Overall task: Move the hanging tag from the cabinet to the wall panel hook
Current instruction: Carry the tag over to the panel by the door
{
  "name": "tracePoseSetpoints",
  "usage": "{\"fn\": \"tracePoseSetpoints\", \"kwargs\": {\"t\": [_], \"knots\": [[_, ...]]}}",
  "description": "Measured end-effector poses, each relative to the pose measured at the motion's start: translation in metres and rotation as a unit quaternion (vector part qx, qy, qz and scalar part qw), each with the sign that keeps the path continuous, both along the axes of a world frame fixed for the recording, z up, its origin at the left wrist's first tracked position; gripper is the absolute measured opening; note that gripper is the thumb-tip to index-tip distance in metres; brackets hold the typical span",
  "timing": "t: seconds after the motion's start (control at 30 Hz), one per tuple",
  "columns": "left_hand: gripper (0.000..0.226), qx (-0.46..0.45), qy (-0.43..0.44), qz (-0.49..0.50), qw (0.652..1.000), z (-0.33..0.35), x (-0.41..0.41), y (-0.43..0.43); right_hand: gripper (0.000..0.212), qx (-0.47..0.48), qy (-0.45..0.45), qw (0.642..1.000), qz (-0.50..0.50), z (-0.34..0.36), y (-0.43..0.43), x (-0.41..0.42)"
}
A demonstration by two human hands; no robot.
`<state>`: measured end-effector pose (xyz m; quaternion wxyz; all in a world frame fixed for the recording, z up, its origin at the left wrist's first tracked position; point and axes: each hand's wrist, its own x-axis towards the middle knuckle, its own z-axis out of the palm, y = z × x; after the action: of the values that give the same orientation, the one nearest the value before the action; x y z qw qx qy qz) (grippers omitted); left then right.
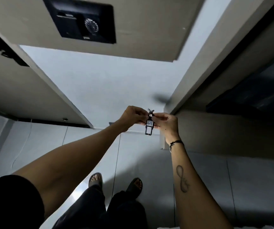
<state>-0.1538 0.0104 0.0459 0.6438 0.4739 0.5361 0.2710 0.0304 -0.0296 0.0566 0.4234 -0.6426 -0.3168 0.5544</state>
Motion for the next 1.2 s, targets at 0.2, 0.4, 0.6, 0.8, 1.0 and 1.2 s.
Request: {"fn": "tracePoseSetpoints", "kwargs": {"t": [0.2,0.4,0.6,0.8,1.0,1.2], "knots": [[0.01,0.018,-0.036,0.058,0.997,0.082,-0.092,0.008,0.02,0.069,-0.025,0.991,0.116,0.081,0.027,-0.072],[0.012,0.072,-0.051,0.068,0.994,0.155,-0.177,0.013,0.013,0.15,-0.049,0.971,0.18,0.152,0.047,-0.149],[0.017,0.144,-0.073,0.095,0.982,0.233,-0.238,0.024,0.019,0.258,-0.086,0.942,0.196,0.225,0.066,-0.213],[0.015,0.205,-0.086,0.1,0.97,0.31,-0.266,0.045,0.017,0.325,-0.107,0.92,0.19,0.301,0.092,-0.238],[0.021,0.28,-0.068,0.082,0.954,0.36,-0.261,0.059,0.02,0.348,-0.113,0.915,0.169,0.351,0.106,-0.238],[0.02,0.346,-0.023,0.081,0.934,0.385,-0.243,0.071,0.017,0.355,-0.133,0.913,0.15,0.37,0.119,-0.229]]}}
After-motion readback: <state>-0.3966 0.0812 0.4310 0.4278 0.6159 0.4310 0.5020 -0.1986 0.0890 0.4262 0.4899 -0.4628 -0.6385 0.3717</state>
